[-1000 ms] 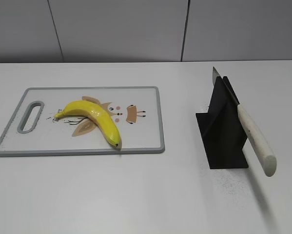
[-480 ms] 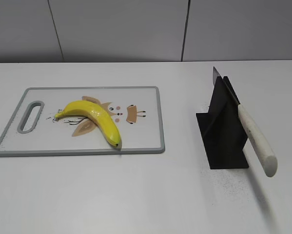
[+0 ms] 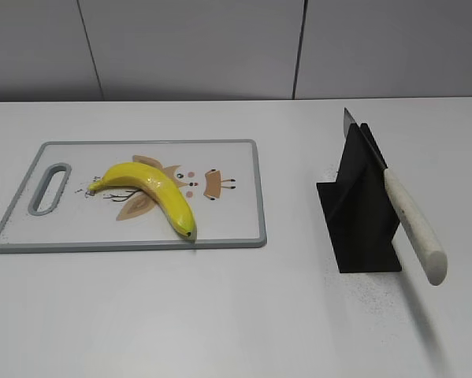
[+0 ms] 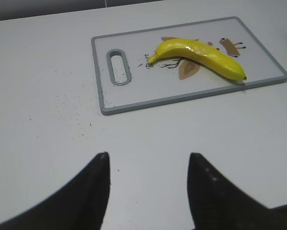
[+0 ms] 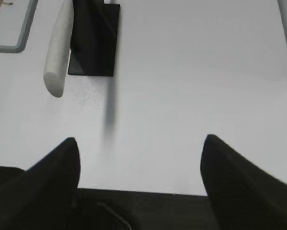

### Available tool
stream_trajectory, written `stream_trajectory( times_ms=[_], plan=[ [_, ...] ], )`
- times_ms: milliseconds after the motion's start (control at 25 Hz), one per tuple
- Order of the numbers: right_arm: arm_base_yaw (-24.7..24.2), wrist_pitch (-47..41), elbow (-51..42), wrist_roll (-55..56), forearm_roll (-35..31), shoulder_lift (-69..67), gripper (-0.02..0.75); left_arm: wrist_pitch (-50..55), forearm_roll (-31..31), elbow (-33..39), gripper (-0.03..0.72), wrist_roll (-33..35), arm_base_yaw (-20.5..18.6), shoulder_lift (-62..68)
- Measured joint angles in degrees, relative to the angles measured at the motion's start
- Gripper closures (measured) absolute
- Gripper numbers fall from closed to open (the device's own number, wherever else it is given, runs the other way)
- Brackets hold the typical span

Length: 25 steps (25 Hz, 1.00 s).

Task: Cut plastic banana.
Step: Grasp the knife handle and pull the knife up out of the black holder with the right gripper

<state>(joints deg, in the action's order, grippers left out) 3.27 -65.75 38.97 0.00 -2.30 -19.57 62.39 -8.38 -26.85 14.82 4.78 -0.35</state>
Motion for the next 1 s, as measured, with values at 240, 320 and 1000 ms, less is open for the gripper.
stream_trajectory(
  times_ms=[240, 320, 1000],
  plan=[
    [0.0, -3.66, 10.11, 0.0, -2.33, -15.96, 0.17, 0.0, 0.0, 0.0, 0.18, 0.0, 0.0, 0.0],
    [0.0, -3.66, 12.83, 0.45, -4.25, -20.16, 0.188, 0.0, 0.0, 0.0, 0.18, 0.0, 0.0, 0.0],
    [19.69, -3.67, 22.83, 9.85, -3.33, -53.28, 0.263, 0.0, 0.0, 0.0, 0.18, 0.0, 0.0, 0.0]
  ],
)
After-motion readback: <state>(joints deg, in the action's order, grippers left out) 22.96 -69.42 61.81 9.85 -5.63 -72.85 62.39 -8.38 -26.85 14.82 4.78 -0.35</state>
